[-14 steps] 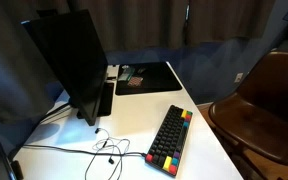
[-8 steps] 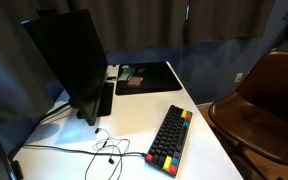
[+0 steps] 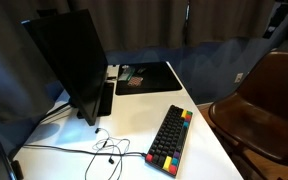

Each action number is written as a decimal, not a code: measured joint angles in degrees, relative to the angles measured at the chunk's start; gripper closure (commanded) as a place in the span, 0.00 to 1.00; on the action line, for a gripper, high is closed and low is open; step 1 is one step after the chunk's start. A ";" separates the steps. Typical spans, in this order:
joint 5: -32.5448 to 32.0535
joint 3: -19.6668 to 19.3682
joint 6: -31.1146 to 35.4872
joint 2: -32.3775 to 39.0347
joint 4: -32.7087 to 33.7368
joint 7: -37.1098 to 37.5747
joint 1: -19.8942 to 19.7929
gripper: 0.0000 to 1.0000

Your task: Push a black key on the computer keyboard

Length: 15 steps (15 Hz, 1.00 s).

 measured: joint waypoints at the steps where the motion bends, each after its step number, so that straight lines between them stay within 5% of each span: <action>1: 1.04 2.13 1.28 0.64 -0.62 -0.01 2.49 0.00; 8: 3.64 15.05 16.04 11.90 -0.70 -0.50 17.11 0.00; 15: 3.66 18.46 19.56 18.53 1.54 -2.21 18.94 0.00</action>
